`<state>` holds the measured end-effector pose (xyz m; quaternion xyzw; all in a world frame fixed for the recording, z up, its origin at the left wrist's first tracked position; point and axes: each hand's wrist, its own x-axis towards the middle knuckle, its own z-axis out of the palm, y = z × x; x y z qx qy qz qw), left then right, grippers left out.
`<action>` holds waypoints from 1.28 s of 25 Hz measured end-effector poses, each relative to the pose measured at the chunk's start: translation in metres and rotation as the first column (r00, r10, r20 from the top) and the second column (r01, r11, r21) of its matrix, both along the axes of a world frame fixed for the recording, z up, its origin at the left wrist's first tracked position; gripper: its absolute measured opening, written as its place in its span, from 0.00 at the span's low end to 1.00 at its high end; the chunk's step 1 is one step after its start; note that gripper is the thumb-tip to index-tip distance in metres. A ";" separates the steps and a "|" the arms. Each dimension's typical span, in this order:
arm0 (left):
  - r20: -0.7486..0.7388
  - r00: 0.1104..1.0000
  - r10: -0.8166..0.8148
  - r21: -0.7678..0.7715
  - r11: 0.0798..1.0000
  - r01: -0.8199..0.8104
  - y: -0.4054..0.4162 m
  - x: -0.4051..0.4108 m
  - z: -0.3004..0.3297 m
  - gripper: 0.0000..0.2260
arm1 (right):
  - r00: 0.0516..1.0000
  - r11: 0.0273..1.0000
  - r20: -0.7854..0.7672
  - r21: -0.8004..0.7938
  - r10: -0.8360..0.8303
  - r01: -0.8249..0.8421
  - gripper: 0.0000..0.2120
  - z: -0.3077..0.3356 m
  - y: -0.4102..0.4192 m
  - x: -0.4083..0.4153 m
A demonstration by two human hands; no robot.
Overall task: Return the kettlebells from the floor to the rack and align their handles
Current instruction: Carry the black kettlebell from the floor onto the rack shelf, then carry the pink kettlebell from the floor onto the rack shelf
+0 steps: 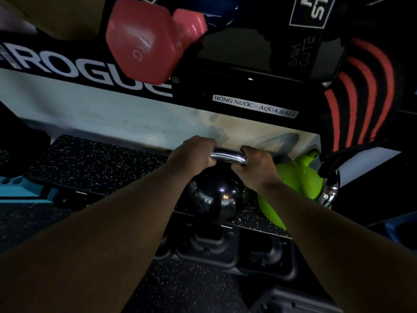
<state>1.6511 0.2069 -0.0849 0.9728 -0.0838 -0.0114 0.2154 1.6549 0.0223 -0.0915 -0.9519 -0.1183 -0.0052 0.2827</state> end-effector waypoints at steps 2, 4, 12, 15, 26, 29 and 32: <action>-0.004 1.000 -0.029 -0.034 0.999 0.029 0.004 -0.005 0.000 0.12 | 0.998 0.994 -0.049 -0.106 0.025 -0.030 0.20 0.004 -0.001 0.001; -0.010 0.999 -0.032 -0.044 0.999 0.031 0.012 -0.014 0.001 0.29 | 0.996 0.949 -0.035 -0.304 0.081 -0.088 0.37 0.013 -0.001 0.002; -0.153 0.958 0.244 0.226 0.952 -0.206 0.142 -0.120 -0.001 0.45 | 0.855 0.826 0.081 -0.321 0.512 -0.464 0.33 0.047 0.116 -0.041; -0.287 0.884 0.370 0.226 0.922 -0.313 0.197 -0.196 -0.004 0.42 | 0.765 0.731 -0.021 -0.276 0.644 -0.624 0.31 0.029 0.187 -0.099; -0.545 0.550 0.632 0.374 0.771 -0.516 0.323 -0.662 -0.078 0.31 | 0.350 0.334 -0.323 -0.105 0.879 -0.937 0.25 -0.097 0.365 -0.468; -0.600 0.483 0.637 0.376 0.758 -0.533 0.320 -0.765 -0.098 0.31 | 0.325 0.313 -0.449 -0.103 0.832 -0.944 0.24 -0.125 0.366 -0.550; -0.670 0.444 0.595 0.404 0.794 -0.454 0.307 -0.847 -0.132 0.33 | 0.312 0.319 -0.532 -0.081 0.788 -0.944 0.23 -0.164 0.351 -0.631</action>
